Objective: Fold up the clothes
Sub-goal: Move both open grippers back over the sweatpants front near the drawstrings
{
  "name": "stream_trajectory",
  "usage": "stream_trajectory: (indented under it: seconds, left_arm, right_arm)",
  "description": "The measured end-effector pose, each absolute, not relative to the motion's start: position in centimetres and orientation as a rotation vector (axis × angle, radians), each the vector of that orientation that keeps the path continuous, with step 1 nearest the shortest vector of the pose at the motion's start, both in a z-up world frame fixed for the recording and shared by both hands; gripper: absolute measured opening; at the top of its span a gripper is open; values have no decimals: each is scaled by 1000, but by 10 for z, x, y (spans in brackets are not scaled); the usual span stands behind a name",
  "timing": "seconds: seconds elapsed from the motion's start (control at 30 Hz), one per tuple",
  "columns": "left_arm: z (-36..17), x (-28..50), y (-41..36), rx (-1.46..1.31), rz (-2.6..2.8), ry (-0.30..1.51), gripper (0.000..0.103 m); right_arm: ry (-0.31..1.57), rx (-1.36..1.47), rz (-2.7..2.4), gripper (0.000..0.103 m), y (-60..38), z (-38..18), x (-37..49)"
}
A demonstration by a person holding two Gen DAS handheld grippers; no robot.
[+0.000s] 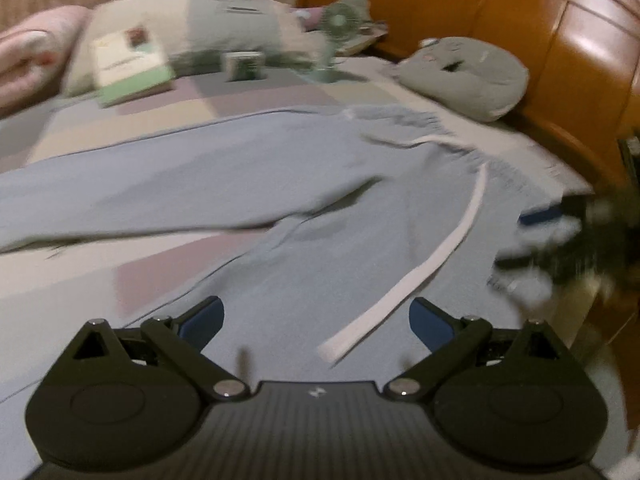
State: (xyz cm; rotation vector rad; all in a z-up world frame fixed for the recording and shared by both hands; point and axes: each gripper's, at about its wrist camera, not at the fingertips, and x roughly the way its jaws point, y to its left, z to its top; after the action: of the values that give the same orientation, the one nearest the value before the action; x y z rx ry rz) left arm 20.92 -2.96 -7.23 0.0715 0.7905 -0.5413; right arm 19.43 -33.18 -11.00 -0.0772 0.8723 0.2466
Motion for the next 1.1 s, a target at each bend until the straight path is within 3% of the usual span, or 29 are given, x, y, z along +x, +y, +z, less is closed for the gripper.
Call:
stream_trajectory:
  seconds: [0.17, 0.3, 0.47, 0.67, 0.93, 1.1]
  left_arm:
    - [-100, 252, -61, 26, -602, 826, 99]
    - [-115, 273, -43, 4, -483, 845, 98]
    - [-107, 274, -18, -64, -422, 865, 98]
    - [-80, 259, -52, -84, -604, 806, 99]
    - [-111, 289, -99, 21, -527, 861, 97]
    - [-80, 261, -94, 80, -555, 797, 98]
  right_arm:
    - [822, 11, 257, 103, -332, -122, 180]
    - [820, 10, 242, 103, -334, -131, 176]
    - [806, 25, 206, 103, -337, -144, 176]
    - [770, 19, 152, 103, -331, -149, 174]
    - [758, 19, 157, 103, -333, -150, 172]
    - [725, 5, 174, 103, -334, -153, 169]
